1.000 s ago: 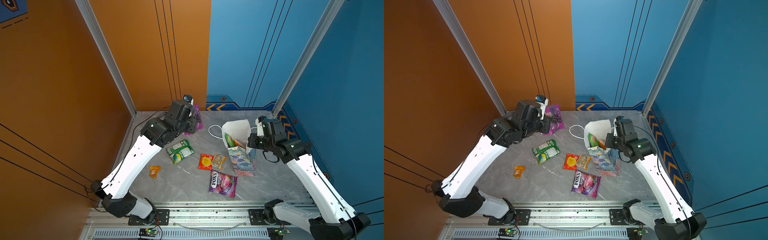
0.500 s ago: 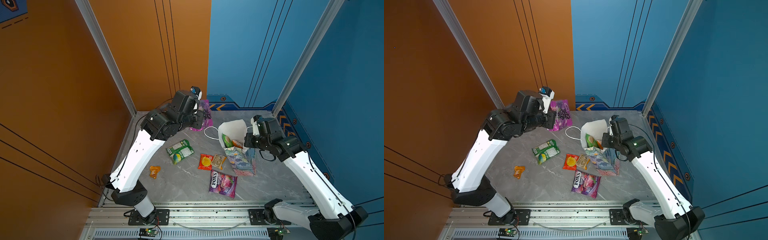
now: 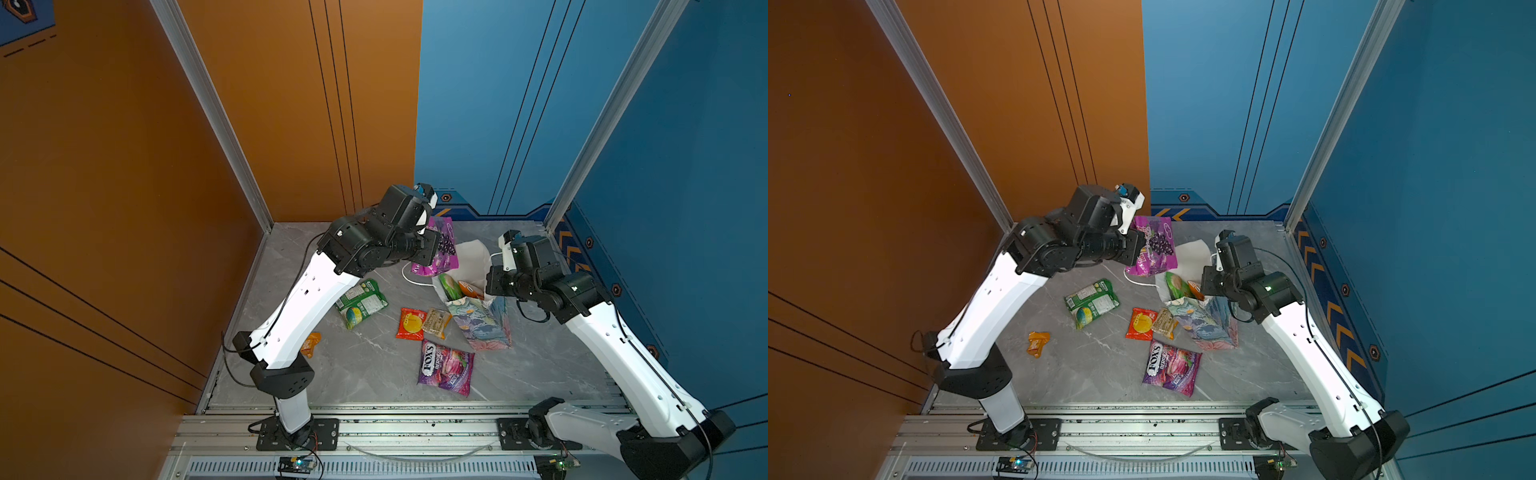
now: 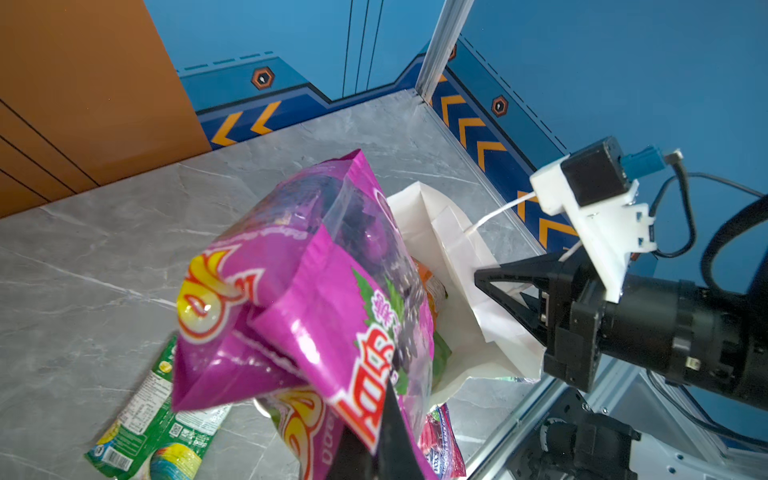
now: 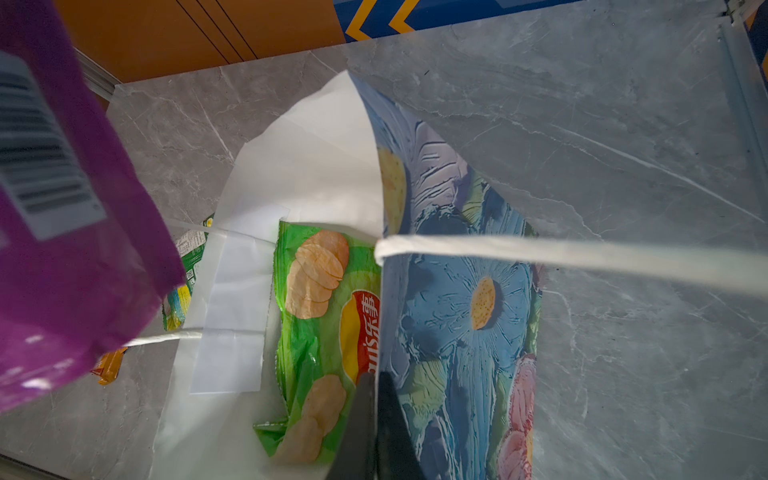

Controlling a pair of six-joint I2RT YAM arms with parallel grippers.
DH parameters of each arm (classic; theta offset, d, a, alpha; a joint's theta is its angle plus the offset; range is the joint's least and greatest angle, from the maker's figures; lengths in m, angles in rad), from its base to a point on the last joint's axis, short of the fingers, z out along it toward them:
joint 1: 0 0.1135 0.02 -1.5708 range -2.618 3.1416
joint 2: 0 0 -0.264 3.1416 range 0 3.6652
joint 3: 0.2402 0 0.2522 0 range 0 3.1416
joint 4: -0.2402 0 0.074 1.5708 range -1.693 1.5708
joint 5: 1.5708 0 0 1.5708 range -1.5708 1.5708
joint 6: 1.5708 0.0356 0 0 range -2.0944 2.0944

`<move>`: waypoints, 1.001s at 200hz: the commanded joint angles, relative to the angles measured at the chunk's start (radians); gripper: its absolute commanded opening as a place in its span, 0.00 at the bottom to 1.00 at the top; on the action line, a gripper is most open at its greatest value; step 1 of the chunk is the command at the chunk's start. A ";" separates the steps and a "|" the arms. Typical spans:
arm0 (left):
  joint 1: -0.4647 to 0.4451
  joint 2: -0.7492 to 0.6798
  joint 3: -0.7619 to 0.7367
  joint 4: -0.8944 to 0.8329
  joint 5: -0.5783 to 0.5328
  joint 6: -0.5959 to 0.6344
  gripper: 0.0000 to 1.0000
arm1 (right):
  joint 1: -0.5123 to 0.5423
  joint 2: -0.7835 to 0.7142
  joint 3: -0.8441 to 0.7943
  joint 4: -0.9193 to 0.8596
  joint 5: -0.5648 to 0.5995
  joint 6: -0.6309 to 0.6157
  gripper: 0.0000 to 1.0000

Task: Place the snacks into the paper bag
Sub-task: 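Lift the purple grape packet with the left gripper and carry it over the bag, then lower the purple packet into the paper bag and open the left gripper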

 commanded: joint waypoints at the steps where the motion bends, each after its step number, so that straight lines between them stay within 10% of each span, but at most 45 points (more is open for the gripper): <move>1: -0.019 -0.018 0.049 0.070 0.036 -0.037 0.00 | 0.010 0.006 0.043 0.012 0.032 -0.014 0.00; 200: -0.038 0.146 0.061 0.073 0.263 -0.111 0.00 | 0.025 -0.008 0.049 0.042 0.024 -0.009 0.00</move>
